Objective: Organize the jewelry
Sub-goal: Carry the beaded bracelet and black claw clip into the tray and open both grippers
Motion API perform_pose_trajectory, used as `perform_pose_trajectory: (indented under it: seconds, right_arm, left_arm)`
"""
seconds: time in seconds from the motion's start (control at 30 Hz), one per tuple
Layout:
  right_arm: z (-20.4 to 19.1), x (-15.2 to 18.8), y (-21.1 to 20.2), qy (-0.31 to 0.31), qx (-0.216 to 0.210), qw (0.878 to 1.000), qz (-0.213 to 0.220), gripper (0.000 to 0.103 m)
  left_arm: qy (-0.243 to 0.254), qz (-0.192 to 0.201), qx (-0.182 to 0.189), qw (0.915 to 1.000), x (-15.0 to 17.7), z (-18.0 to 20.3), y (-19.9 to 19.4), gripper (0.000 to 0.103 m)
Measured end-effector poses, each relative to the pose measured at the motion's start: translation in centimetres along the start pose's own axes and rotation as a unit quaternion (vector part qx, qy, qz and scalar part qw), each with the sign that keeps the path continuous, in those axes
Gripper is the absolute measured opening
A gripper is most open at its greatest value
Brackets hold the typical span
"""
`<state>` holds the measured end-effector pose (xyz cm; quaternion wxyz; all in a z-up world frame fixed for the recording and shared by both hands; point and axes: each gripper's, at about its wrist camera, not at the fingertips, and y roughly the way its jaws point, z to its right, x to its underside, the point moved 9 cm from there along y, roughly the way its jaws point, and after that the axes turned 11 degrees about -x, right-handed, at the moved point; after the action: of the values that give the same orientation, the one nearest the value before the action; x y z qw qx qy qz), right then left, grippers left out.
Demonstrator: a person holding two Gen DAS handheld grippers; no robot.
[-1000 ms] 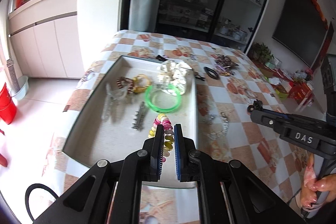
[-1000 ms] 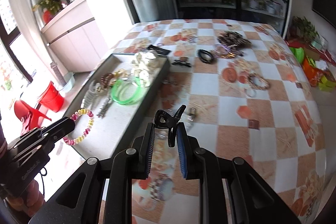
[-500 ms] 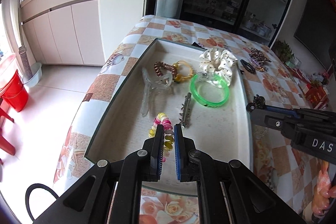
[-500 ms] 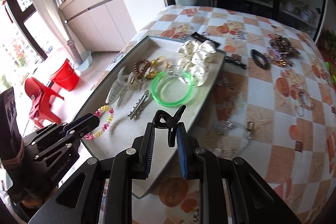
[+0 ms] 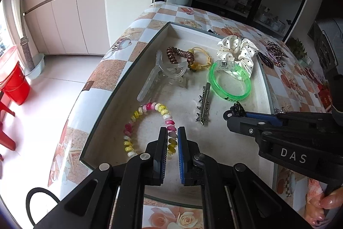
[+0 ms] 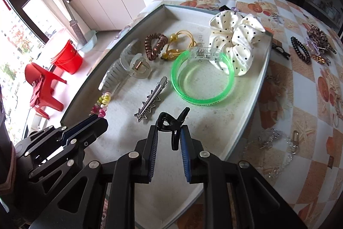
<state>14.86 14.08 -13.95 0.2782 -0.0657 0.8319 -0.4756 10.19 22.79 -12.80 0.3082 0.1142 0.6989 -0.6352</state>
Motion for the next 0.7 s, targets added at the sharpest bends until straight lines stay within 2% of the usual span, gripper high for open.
perform_pose_trajectory:
  seconds: [0.43, 0.47, 0.53, 0.57, 0.6, 0.7]
  right_arm:
    - [0.4, -0.7, 1.3, 0.008, -0.003, 1.000, -0.009, 0.025]
    - [0.4, -0.7, 1.3, 0.010, -0.008, 1.000, -0.009, 0.028]
    - [0.4, -0.8, 1.3, 0.011, -0.010, 1.000, -0.008, 0.042]
    - [0.4, -0.9, 1.2, 0.011, -0.009, 1.000, -0.007, 0.054]
    - [0.3, -0.9, 1.1, 0.011, -0.008, 1.000, -0.004, 0.058]
    - [0.2, -0.9, 0.3, 0.016, -0.017, 1.000, 0.003, 0.058]
  left_arm:
    - [-0.002, -0.019, -0.018, 0.9996, 0.7, -0.2, 0.8, 0.012]
    - [-0.001, -0.019, -0.019, 0.9996, 0.7, -0.2, 0.8, 0.012]
    - [0.002, -0.017, -0.028, 0.9995, 0.7, -0.2, 0.6, 0.012]
    - [0.003, -0.016, -0.030, 0.9994, 0.6, -0.2, 0.6, 0.012]
    - [0.004, -0.015, -0.033, 0.9993, 0.6, -0.2, 0.5, 0.012]
    - [0.004, -0.013, -0.040, 0.9991, 0.5, -0.3, 0.3, 0.012]
